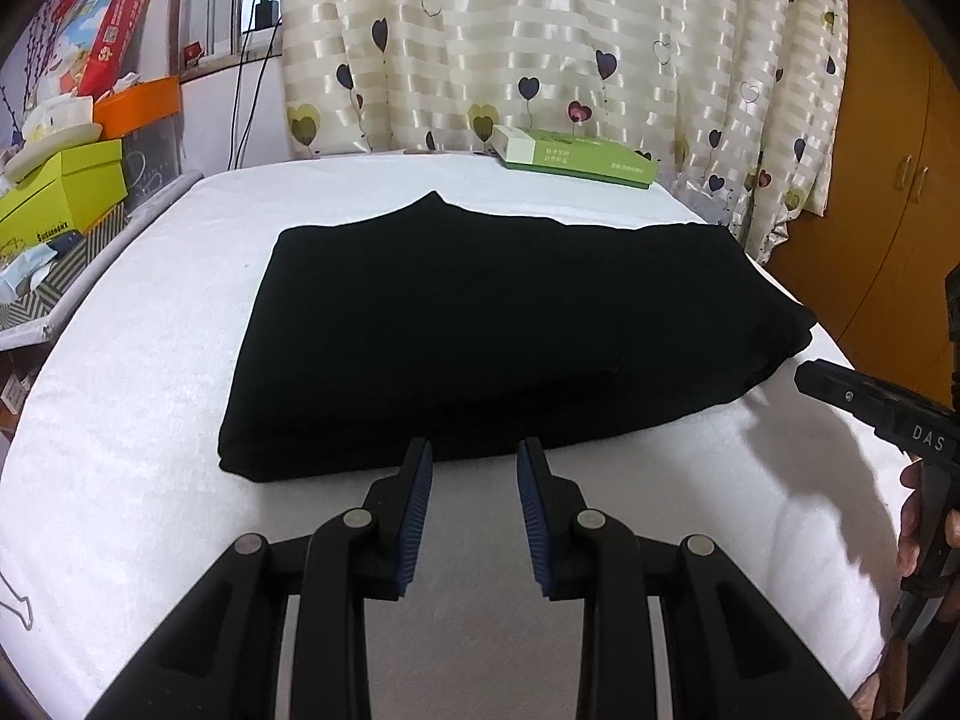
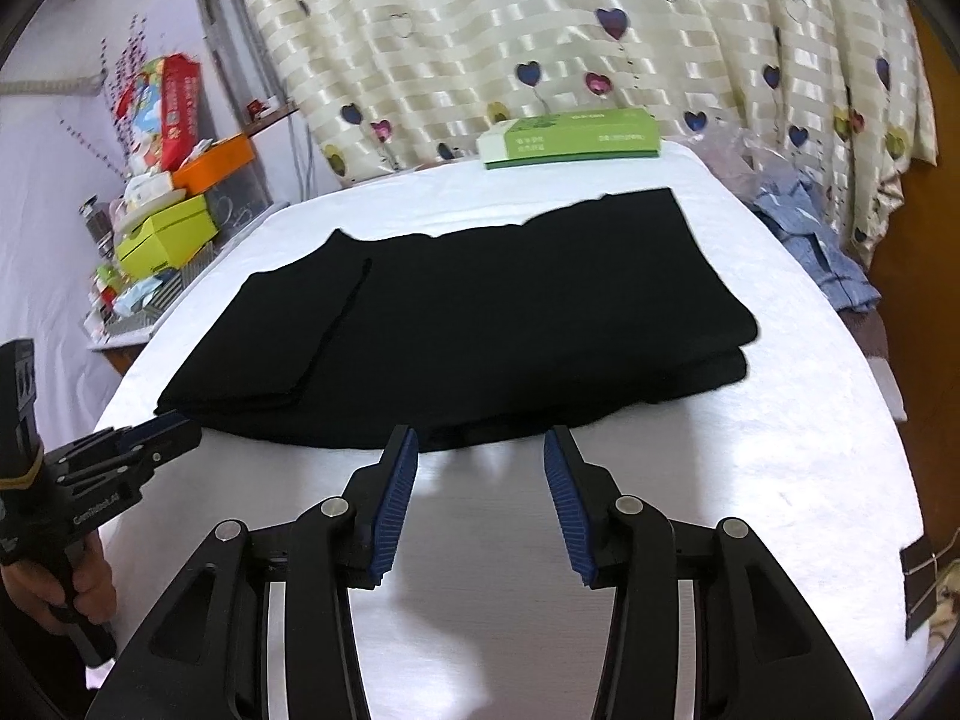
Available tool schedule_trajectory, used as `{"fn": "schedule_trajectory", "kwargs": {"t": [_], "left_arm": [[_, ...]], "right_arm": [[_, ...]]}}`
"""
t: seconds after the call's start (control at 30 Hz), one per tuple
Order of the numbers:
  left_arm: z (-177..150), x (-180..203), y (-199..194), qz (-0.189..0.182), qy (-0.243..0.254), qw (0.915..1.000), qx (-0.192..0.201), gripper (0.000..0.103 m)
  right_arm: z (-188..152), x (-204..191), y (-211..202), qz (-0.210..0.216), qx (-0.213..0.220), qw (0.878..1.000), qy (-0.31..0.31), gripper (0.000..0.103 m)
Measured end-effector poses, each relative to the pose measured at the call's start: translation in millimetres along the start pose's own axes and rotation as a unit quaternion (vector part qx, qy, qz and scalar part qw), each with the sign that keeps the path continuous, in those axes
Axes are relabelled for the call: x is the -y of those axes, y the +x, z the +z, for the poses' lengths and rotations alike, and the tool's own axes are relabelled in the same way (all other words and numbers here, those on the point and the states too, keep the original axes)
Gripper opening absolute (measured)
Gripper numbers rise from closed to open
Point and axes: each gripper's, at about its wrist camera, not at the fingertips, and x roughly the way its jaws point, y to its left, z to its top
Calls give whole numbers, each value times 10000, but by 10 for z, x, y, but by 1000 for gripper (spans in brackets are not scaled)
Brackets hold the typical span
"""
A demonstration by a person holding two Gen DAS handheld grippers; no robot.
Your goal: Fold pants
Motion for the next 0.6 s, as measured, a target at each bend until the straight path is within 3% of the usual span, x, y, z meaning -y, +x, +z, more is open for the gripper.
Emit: {"fn": "schedule_trajectory", "kwargs": {"t": [0.33, 0.6], "left_arm": [[-17, 86, 30, -11, 59, 10000, -52, 30], [-15, 125, 46, 23, 108, 9999, -60, 30]], "right_arm": [[23, 554, 3, -311, -46, 9958, 858, 46], [67, 855, 93, 136, -28, 9866, 1628, 48]]}}
